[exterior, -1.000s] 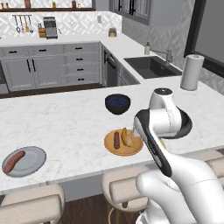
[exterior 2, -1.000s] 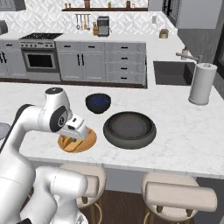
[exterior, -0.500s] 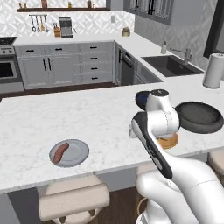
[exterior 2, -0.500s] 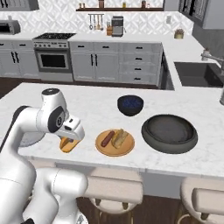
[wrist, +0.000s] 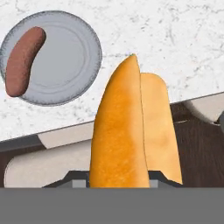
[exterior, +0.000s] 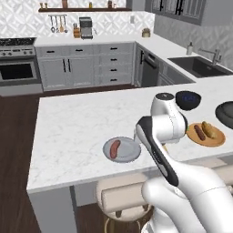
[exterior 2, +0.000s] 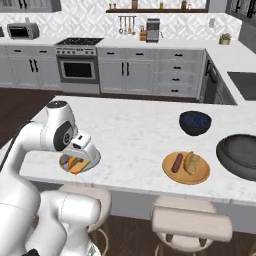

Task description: Place one bun and one sausage from the bowl on each plate.

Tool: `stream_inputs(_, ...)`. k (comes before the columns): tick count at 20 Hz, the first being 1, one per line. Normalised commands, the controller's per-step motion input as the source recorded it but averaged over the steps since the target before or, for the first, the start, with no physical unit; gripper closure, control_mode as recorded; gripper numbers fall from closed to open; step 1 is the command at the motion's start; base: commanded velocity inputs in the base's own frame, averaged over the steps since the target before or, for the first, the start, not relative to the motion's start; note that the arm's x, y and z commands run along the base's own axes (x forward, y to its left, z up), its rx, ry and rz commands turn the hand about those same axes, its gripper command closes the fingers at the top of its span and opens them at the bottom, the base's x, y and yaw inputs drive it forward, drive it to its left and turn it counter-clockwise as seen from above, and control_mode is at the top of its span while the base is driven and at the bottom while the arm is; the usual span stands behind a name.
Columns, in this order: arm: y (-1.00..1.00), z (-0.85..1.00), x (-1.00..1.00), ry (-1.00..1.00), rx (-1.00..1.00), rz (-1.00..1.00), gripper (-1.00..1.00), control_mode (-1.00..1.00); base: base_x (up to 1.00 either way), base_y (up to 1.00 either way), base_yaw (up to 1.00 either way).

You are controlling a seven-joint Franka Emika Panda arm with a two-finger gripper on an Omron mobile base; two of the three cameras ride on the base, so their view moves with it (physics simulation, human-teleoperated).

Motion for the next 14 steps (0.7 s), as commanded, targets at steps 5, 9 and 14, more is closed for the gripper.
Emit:
stream_inputs(5,0.0,0.0,0.0,0.0,0.0,0.0,1.0,1.0,0.2,0.89,-0.04)
stream_inputs(9,0.0,0.0,0.0,0.0,0.0,0.0,1.0,-1.0,0.07,0.05,-0.02)
stream_inputs(14,-0.22,-0.03,0.66,-0.13,0.01,0.03,1.0,-1.0,0.0,0.0,0.0)
